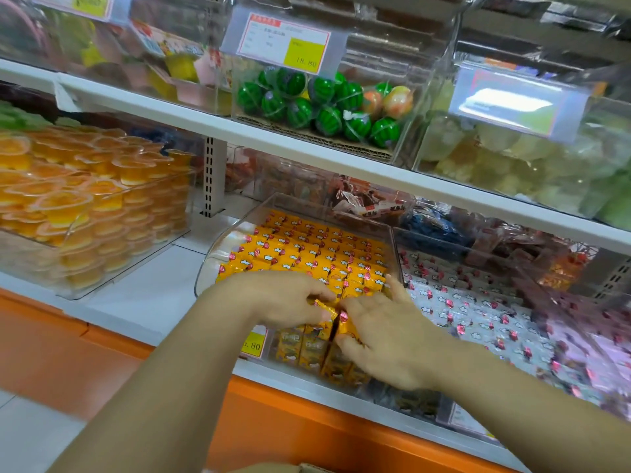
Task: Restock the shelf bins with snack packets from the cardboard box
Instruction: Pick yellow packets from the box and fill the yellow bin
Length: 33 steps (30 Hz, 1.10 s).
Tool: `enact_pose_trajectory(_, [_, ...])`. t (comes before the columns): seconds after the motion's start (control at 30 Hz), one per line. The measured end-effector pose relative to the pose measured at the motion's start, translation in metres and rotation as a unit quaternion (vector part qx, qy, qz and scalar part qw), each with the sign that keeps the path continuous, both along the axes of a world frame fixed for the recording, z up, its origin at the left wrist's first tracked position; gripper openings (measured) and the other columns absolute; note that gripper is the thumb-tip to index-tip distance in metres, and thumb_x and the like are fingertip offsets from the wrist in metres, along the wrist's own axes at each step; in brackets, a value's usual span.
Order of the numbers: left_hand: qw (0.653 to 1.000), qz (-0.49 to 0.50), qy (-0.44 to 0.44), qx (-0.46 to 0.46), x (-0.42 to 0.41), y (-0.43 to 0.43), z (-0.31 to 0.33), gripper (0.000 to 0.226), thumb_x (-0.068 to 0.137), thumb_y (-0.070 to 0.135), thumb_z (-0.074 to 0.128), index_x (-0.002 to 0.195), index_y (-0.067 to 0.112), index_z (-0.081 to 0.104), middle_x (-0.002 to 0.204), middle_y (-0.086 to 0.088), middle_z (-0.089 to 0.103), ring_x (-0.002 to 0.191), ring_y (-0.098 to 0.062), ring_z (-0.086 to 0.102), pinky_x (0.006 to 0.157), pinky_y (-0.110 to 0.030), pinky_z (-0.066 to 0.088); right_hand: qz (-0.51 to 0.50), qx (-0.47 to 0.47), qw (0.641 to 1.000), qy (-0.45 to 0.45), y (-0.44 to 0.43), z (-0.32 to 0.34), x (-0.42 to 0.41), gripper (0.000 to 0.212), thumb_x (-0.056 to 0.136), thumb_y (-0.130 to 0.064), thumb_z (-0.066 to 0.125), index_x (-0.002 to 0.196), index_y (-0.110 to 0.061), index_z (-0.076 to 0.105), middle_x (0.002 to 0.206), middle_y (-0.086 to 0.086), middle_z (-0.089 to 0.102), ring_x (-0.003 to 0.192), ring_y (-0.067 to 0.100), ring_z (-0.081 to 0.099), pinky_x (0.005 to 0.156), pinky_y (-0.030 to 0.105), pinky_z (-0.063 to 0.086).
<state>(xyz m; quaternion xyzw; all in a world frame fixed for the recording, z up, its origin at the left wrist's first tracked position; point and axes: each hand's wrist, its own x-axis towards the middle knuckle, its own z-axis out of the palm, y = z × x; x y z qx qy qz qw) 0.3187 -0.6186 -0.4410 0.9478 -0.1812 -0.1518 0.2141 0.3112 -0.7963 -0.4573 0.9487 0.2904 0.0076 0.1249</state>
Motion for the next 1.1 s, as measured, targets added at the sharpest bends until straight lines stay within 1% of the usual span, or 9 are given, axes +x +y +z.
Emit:
enact_pose_trajectory(0.07, [1.0, 0.004, 0.003, 0.018, 0.0, -0.002, -0.011, 0.051, 0.098, 0.04, 0.046, 0.146, 0.04, 0.028, 0.152, 0.003, 0.033, 0.141, -0.02, 0.024, 0.113, -0.037, 0.027, 0.006, -0.034, 0.999, -0.039, 0.0, -0.007, -0.001, 0.086, 0.079, -0.063, -0.005, 0.143, -0.015, 0.027, 0.135, 0.003, 0.047, 0.129, 0.021, 0.038, 0.116, 0.055, -0.005])
enact_pose_trajectory(0.17, [0.999, 0.016, -0.013, 0.035, 0.001, -0.01, -0.024, 0.062, 0.098, 0.039, 0.047, 0.149, 0.04, 0.014, 0.158, 0.0, 0.017, 0.146, -0.026, 0.001, 0.115, -0.049, 0.015, 0.008, -0.059, 0.997, -0.052, -0.003, -0.01, -0.002, 0.102, 0.072, -0.073, -0.005, 0.15, -0.011, 0.015, 0.143, 0.006, 0.041, 0.135, 0.024, 0.033, 0.115, 0.058, -0.005])
enact_pose_trajectory(0.33, [0.997, 0.048, -0.052, -0.011, -0.001, -0.009, -0.034, 0.062, 0.097, 0.041, 0.048, 0.149, 0.039, 0.016, 0.158, 0.001, 0.009, 0.145, -0.023, 0.0, 0.117, -0.049, 0.016, 0.027, 0.041, 0.987, -0.152, -0.014, -0.02, -0.025, 0.074, 0.07, -0.057, 0.053, 0.124, -0.006, 0.06, 0.117, 0.009, 0.065, 0.108, 0.027, 0.062, 0.11, 0.055, 0.026])
enact_pose_trajectory(0.5, [0.992, 0.064, -0.07, 0.081, -0.01, -0.017, -0.032, 0.056, 0.101, 0.046, 0.026, 0.15, 0.039, 0.001, 0.159, 0.001, -0.011, 0.144, -0.028, -0.018, 0.116, -0.054, 0.01, 0.03, -0.004, 0.989, -0.142, -0.016, -0.043, -0.045, 0.077, 0.062, -0.055, 0.067, 0.116, 0.0, 0.065, 0.122, 0.019, 0.063, 0.109, 0.031, 0.064, 0.103, 0.048, 0.024])
enact_pose_trajectory(0.6, [0.986, 0.078, -0.075, 0.129, -0.013, -0.019, -0.031, 0.054, 0.103, 0.042, 0.024, 0.15, 0.04, -0.003, 0.158, 0.002, -0.017, 0.143, -0.031, -0.021, 0.115, -0.054, 0.009, 0.0, -0.052, 0.991, -0.123, -0.011, -0.034, -0.035, 0.084, 0.064, -0.061, 0.07, 0.121, 0.001, 0.061, 0.127, 0.021, 0.059, 0.114, 0.031, 0.061, 0.113, 0.056, 0.017])
enact_pose_trajectory(0.73, [0.974, 0.1, -0.111, 0.168, -0.007, -0.017, -0.042, 0.053, 0.102, 0.048, 0.018, 0.149, 0.041, -0.003, 0.159, 0.002, -0.011, 0.144, -0.032, -0.008, 0.113, -0.053, 0.011, 0.019, -0.125, 0.987, -0.102, -0.006, -0.021, -0.027, 0.08, 0.094, -0.056, 0.035, 0.149, -0.002, 0.012, 0.157, 0.018, 0.01, 0.145, 0.028, 0.018, 0.11, 0.055, -0.021])
enact_pose_trajectory(0.87, [0.965, 0.119, -0.136, 0.189, -0.001, -0.019, -0.048, 0.055, 0.099, 0.054, 0.011, 0.149, 0.041, -0.006, 0.159, 0.003, -0.008, 0.144, -0.029, -0.004, 0.111, -0.051, 0.009, 0.019, -0.107, 0.991, -0.083, -0.008, -0.015, -0.026, 0.076, 0.094, -0.054, 0.038, 0.15, -0.007, 0.017, 0.158, 0.011, 0.013, 0.144, 0.023, 0.019, 0.112, 0.052, -0.021])
enact_pose_trajectory(0.97, [0.974, 0.117, -0.153, 0.116, -0.003, -0.011, -0.04, 0.06, 0.098, 0.054, 0.028, 0.15, 0.04, 0.001, 0.158, 0.002, 0.002, 0.143, -0.029, 0.006, 0.113, -0.048, 0.018, 0.034, -0.034, 0.994, -0.096, -0.013, -0.014, -0.029, 0.069, 0.088, -0.052, 0.05, 0.141, -0.01, 0.041, 0.149, 0.01, 0.038, 0.136, 0.022, 0.038, 0.116, 0.054, -0.002])
enact_pose_trajectory(1.1, [0.977, 0.146, -0.158, 0.0, -0.004, 0.023, -0.015, 0.056, 0.086, 0.037, 0.066, 0.137, 0.029, 0.044, 0.136, -0.003, 0.04, 0.112, -0.02, 0.048, 0.093, -0.033, 0.043, 0.027, 0.055, 0.993, -0.097, -0.01, -0.017, -0.034, 0.061, 0.067, -0.047, 0.066, 0.117, -0.012, 0.066, 0.122, 0.008, 0.064, 0.108, 0.023, 0.064, 0.097, 0.042, 0.044])
